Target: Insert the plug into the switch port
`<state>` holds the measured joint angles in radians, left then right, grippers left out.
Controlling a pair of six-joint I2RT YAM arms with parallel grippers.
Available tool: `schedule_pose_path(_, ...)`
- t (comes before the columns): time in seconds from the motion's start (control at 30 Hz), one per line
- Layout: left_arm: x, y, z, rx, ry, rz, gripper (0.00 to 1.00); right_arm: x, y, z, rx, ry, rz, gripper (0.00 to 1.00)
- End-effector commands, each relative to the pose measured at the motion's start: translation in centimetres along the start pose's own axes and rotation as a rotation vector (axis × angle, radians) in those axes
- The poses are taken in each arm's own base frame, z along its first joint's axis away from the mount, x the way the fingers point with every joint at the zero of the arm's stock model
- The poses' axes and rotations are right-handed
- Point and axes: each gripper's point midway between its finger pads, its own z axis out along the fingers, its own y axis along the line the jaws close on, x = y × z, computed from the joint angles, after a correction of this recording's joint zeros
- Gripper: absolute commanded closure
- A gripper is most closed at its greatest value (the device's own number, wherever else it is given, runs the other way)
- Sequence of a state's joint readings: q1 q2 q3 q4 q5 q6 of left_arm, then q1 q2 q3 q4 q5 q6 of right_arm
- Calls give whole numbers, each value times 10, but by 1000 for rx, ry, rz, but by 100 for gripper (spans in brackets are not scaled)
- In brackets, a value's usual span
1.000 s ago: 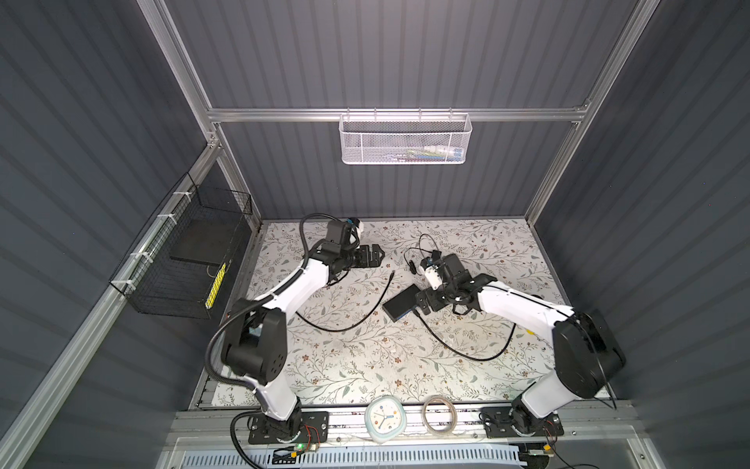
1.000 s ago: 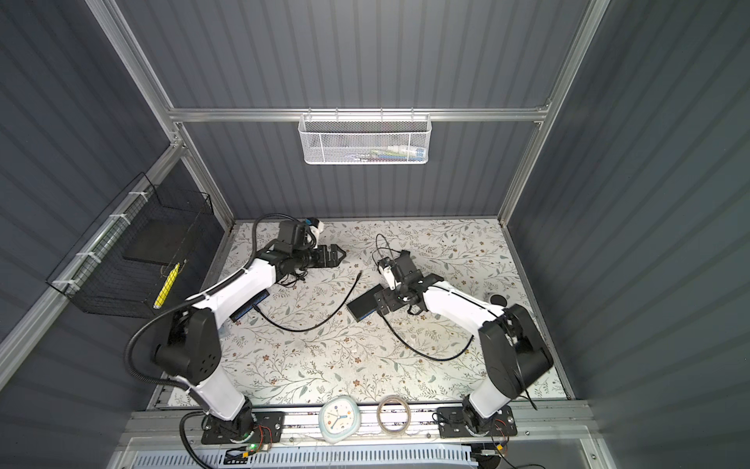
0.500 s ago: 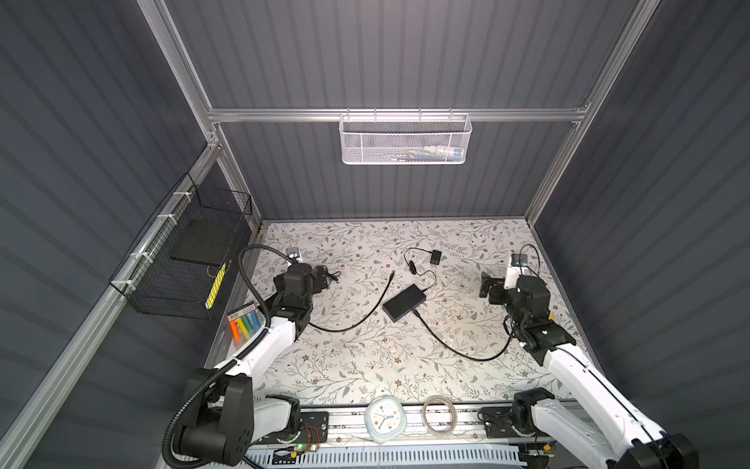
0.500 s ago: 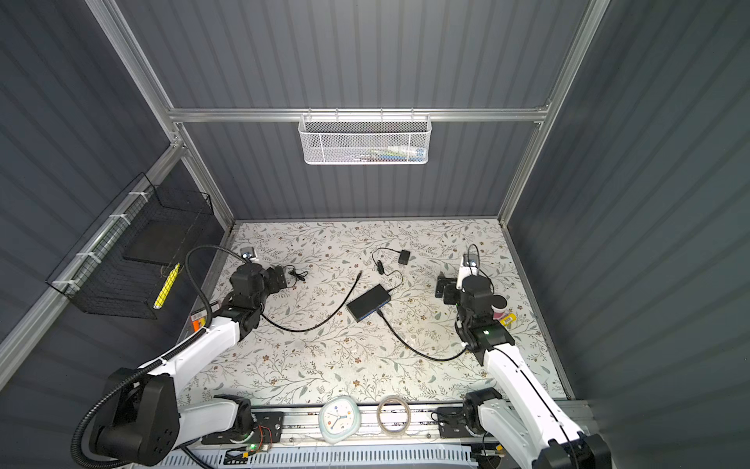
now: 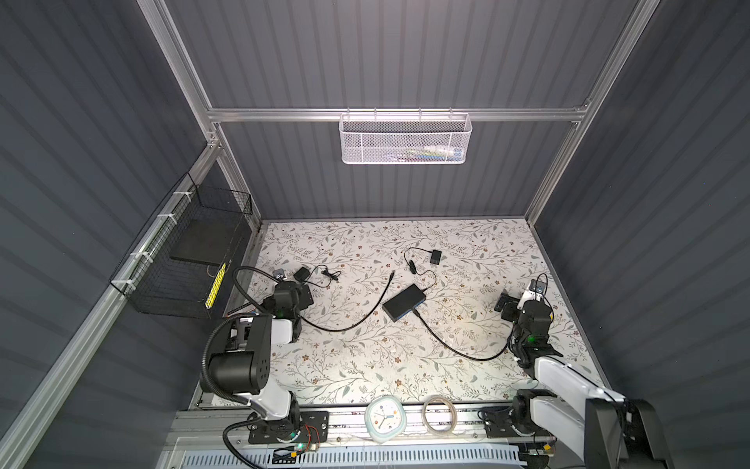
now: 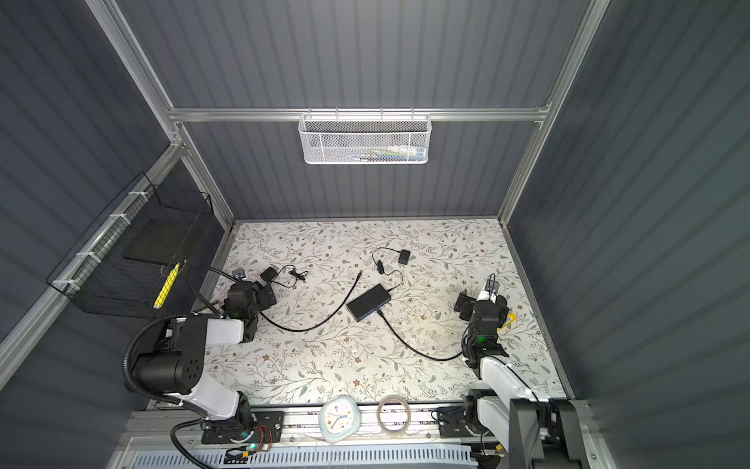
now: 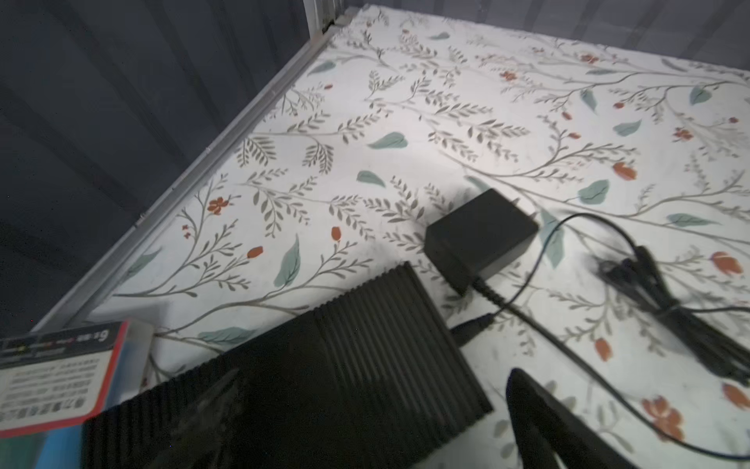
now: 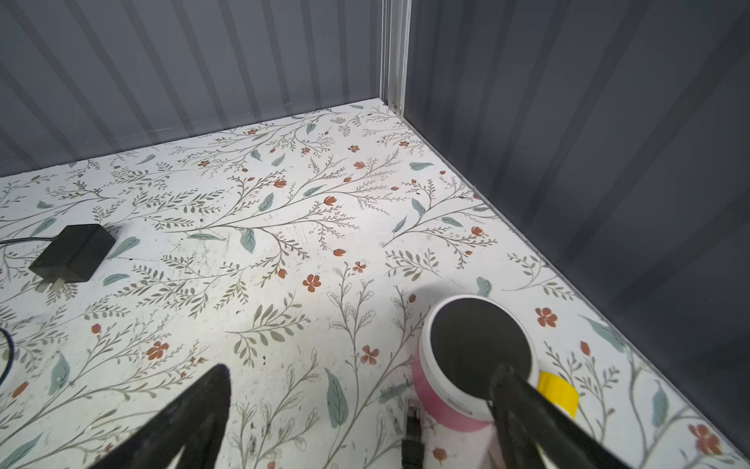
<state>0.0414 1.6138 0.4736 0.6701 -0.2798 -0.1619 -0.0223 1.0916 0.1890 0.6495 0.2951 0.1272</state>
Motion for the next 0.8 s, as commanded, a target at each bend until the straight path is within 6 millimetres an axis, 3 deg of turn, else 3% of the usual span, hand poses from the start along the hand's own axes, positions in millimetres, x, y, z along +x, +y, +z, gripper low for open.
schedule_pose_path(0.0,-27,-26,-1,199,-94,-2,0,-40,19,8,-90,-163,28,1)
schedule_pose_path(0.17,-27,-38,-5,274,-109,33,0,-26,32,39,-117,-148,-10,1)
schedule_pose_path(0.27,-26,-47,-6,321,-114,57,0,-21,40,45,-147,-67,-38,1)
schedule_pose_path(0.5,-23,-54,-2,347,-89,82,0,-24,40,46,-147,-104,-38,1)
schedule_pose_path(0.63,-18,-75,4,402,-55,155,0,-24,40,46,-147,-103,-37,1)
schedule_pose_path(0.7,-19,-72,0,392,-70,153,0,-23,40,46,-147,-93,-39,1)
schedule_pose_path(0.77,-12,-57,-4,299,-117,136,0,-24,40,46,-147,-99,-38,1)
